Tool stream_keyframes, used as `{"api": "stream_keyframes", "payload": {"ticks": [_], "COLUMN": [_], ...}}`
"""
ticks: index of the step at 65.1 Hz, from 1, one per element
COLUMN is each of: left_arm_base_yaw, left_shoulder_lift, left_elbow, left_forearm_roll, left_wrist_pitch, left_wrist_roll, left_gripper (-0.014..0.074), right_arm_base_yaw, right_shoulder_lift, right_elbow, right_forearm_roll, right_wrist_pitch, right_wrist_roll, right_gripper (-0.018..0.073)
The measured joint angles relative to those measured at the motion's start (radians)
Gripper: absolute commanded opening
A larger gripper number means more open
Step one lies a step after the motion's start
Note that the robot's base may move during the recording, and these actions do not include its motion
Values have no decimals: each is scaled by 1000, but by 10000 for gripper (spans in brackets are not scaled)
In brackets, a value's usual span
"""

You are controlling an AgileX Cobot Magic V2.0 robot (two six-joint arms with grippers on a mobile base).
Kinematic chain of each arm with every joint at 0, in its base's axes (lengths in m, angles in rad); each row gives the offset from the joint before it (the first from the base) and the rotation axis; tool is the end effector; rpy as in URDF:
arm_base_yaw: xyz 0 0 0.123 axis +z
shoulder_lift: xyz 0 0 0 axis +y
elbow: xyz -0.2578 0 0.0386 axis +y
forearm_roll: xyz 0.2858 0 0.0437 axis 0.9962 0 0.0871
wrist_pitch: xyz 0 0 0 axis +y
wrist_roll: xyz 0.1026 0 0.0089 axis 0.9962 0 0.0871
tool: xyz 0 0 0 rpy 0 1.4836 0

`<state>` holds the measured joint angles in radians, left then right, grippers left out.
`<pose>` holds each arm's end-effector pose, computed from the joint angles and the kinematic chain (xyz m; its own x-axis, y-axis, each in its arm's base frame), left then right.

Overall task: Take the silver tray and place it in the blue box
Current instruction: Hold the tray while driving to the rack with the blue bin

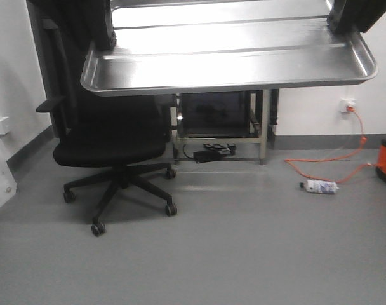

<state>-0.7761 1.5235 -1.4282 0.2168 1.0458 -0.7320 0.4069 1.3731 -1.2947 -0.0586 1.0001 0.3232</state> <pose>0.2745 -0.2426 0.3112 -0.8633 0.0452 -0.5026 0.1456 0.9759 -0.1625 0.3068 0.1267 0.3185 -0.8421 -0.0503 -0.5370 -0.1341 0.9839 0.1181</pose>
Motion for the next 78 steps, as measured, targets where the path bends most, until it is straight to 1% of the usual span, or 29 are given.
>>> {"api": "stream_keyframes", "payload": {"ticks": [78], "left_arm_base_yaw": [0], "left_shoulder_lift": [0], "left_elbow": [0], "left_forearm_roll": [-8], "left_wrist_pitch": [-3], "left_wrist_roll": [0], "left_gripper": [-105], "right_arm_base_yaw": [0], "right_shoulder_lift": [0], "right_elbow": [0], "right_forearm_roll": [-9], "right_wrist_pitch": [2], "right_wrist_roll": [-4], "right_gripper": [57]}}
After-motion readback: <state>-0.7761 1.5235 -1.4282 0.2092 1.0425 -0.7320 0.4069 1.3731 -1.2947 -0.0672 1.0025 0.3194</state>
